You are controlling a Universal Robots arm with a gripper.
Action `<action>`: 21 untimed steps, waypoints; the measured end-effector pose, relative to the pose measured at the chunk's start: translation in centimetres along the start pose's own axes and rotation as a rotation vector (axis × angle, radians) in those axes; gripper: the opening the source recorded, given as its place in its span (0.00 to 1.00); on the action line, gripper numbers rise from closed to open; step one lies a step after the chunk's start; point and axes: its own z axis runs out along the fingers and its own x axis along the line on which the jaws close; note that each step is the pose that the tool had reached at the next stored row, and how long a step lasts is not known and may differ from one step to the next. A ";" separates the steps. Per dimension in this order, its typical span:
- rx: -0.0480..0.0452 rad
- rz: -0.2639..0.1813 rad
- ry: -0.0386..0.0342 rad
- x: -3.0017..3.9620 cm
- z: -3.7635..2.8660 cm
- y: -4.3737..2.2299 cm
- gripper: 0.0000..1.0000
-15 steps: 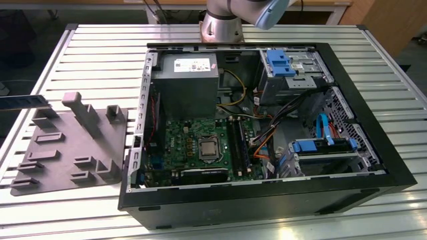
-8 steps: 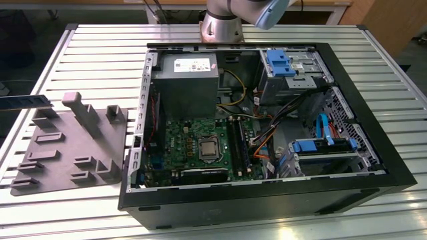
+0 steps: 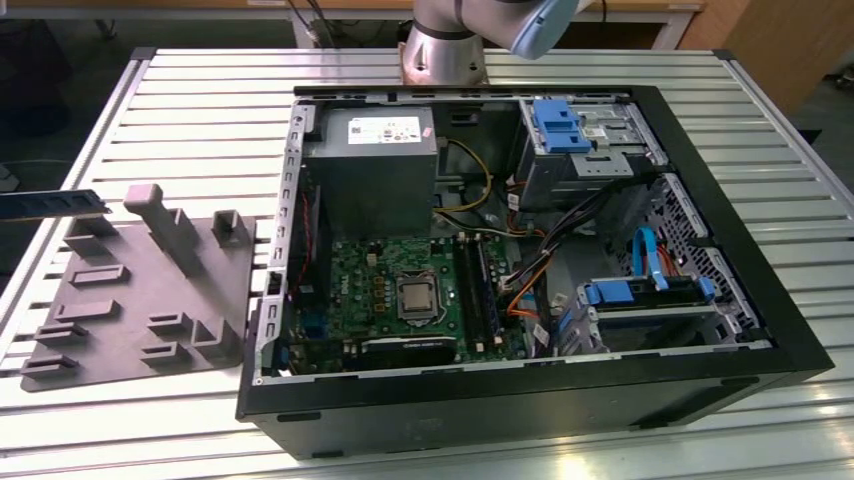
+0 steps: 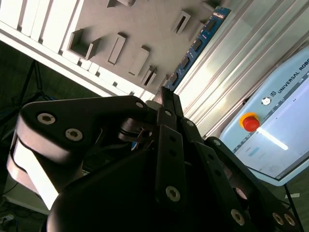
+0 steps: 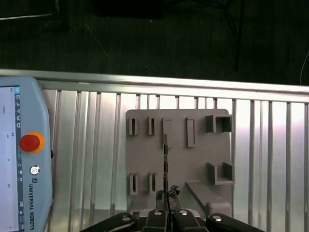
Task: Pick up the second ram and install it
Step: 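Pick up the second ram and move it above second insertion slot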
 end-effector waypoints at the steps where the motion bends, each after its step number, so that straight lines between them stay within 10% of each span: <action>1: 0.0000 0.000 0.0000 0.00 0.00 -0.03 0.12; 21: 0.0000 0.000 0.0000 0.02 -0.04 -0.74 0.12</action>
